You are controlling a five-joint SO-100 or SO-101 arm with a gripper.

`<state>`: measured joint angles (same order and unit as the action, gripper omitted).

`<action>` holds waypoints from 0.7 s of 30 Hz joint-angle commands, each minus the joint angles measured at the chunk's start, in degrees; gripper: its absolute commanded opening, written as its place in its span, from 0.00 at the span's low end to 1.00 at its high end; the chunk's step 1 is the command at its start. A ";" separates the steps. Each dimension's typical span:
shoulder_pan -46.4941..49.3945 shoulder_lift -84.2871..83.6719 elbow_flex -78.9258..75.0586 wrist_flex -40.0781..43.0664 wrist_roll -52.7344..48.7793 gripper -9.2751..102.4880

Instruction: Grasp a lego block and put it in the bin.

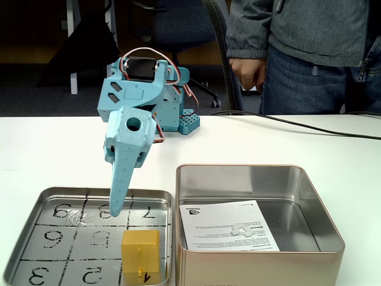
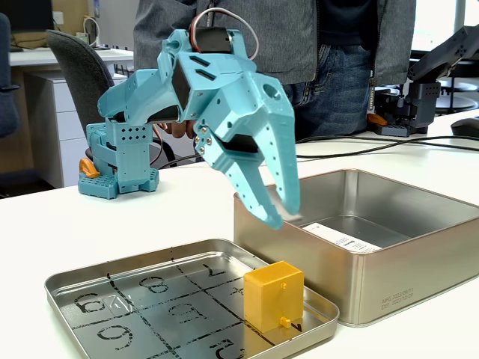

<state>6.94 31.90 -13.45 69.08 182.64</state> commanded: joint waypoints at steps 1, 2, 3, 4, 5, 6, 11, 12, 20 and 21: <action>2.37 5.62 -1.93 4.75 2.29 0.08; 2.81 6.06 -1.93 5.98 2.29 0.08; 3.34 6.59 -1.93 7.65 2.20 0.08; 3.78 7.21 -1.85 9.40 2.20 0.08; 4.13 7.82 -1.85 11.07 2.29 0.08; 4.31 8.26 -1.85 12.48 2.20 0.08; 2.81 9.32 -1.85 15.82 1.67 0.08; 2.20 9.40 -1.85 16.00 1.58 0.09; -1.67 10.11 -1.85 16.35 0.79 0.27; -2.02 10.11 -1.85 16.35 0.70 0.30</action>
<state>5.36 36.65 -13.45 84.90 182.64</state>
